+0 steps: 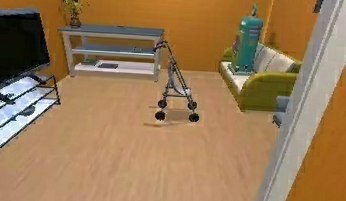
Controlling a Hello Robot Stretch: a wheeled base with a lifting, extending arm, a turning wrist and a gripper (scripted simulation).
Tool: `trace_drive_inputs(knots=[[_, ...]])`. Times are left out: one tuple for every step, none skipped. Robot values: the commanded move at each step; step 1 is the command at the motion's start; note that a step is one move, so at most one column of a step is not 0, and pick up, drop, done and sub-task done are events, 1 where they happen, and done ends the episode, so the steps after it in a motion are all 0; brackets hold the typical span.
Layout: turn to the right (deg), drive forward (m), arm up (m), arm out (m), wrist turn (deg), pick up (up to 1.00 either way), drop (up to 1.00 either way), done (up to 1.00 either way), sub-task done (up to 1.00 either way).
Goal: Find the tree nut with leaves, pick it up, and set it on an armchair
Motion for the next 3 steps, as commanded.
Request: trace_drive_inputs(knots=[[45.0, 0.00, 0.00, 0.00, 0.0, 0.00, 0.00, 0.00, 0.00], [45.0, 0.00, 0.00, 0.00, 0.0, 0.00, 0.00, 0.00, 0.00], [24.0, 0.00, 0.00, 0.00, 0.0, 0.00, 0.00, 0.00, 0.00]])
